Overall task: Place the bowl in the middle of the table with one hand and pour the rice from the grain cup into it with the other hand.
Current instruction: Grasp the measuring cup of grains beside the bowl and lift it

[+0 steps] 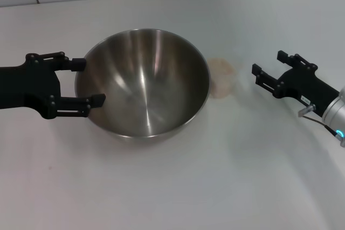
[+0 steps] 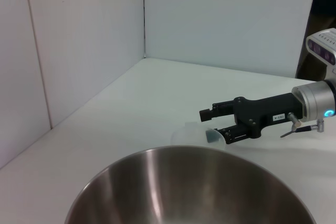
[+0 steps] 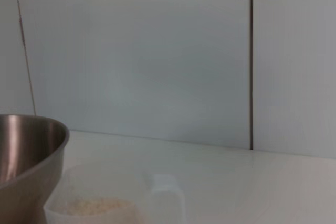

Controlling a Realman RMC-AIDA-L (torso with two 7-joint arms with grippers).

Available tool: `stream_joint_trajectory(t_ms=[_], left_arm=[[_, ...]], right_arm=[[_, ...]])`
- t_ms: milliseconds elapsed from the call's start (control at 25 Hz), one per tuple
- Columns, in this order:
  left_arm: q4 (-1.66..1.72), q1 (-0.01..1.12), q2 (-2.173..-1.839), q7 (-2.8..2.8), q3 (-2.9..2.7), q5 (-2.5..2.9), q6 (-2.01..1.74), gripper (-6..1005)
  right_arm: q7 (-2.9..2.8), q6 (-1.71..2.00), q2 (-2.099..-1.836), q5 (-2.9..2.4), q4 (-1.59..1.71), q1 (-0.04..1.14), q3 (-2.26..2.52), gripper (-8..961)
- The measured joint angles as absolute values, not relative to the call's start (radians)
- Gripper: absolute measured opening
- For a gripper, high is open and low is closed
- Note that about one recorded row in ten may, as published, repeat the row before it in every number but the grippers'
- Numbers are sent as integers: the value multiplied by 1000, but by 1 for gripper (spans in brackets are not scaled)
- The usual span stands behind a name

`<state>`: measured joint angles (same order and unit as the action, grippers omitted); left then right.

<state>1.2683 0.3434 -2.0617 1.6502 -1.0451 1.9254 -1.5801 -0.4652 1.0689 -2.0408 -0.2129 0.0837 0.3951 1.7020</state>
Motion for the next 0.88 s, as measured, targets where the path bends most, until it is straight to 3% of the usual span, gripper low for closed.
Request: stream_joint_trajectory(t_ms=[880], left_arm=[[1237,365,-2062,1651,-1049,1951,-1572,862]], right_arm=[[-466,960,-2053,-268,133,455,1701,756]])
